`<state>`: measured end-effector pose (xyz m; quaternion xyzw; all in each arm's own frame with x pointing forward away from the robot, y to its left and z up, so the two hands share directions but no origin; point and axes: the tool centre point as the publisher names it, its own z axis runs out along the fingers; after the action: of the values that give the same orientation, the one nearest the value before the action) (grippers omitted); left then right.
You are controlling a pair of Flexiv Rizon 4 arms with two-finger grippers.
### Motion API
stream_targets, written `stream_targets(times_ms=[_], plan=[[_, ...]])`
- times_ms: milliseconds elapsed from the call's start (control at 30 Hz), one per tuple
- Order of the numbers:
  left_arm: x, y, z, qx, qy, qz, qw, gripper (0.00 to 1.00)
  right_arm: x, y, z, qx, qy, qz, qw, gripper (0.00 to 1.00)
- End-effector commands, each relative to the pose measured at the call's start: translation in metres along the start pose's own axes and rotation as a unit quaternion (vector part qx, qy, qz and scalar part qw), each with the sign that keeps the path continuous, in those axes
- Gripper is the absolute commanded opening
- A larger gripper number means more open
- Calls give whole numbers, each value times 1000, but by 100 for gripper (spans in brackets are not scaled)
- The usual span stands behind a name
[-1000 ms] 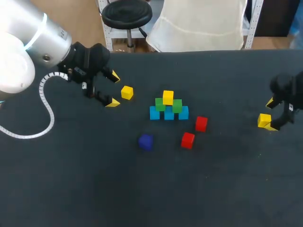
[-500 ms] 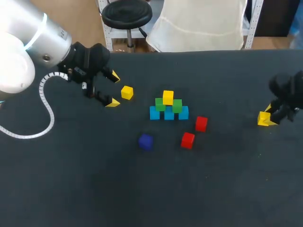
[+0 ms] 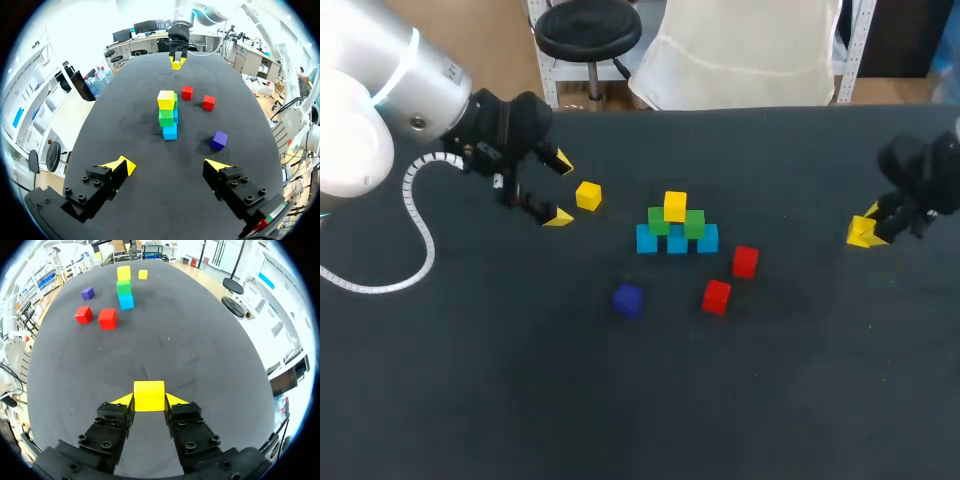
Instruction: Place the blue cubes, place green cubes on the blue cubes, place the yellow cubes on the green cubes, then place the red cubes on the yellow cubes, and place purple cube on the red cubes.
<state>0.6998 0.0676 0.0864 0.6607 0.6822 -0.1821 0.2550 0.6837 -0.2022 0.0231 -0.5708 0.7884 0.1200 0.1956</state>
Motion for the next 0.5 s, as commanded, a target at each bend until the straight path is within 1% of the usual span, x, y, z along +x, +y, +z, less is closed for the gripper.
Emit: stream_targets(times_ms=[33,133,167,267,367,500], plan=[[1,0,0,0,-1,2,1000,100,-35,-12,-7,-8,24,-25,999,0],[1,0,0,0,-1,2,1000,100,-60,-16,-11,-5,31,-52,998,0],[1,0,0,0,-1,2,1000,100,-69,-16,-13,-3,25,-63,998,0],[1,0,0,0,-1,2,1000,100,-91,-18,-13,-4,30,-83,996,0],[1,0,0,0,-1,2,1000,100,-111,-18,-10,-9,29,-92,995,0],[1,0,0,0,-1,2,1000,100,-134,-15,-3,-12,27,-96,995,0]])
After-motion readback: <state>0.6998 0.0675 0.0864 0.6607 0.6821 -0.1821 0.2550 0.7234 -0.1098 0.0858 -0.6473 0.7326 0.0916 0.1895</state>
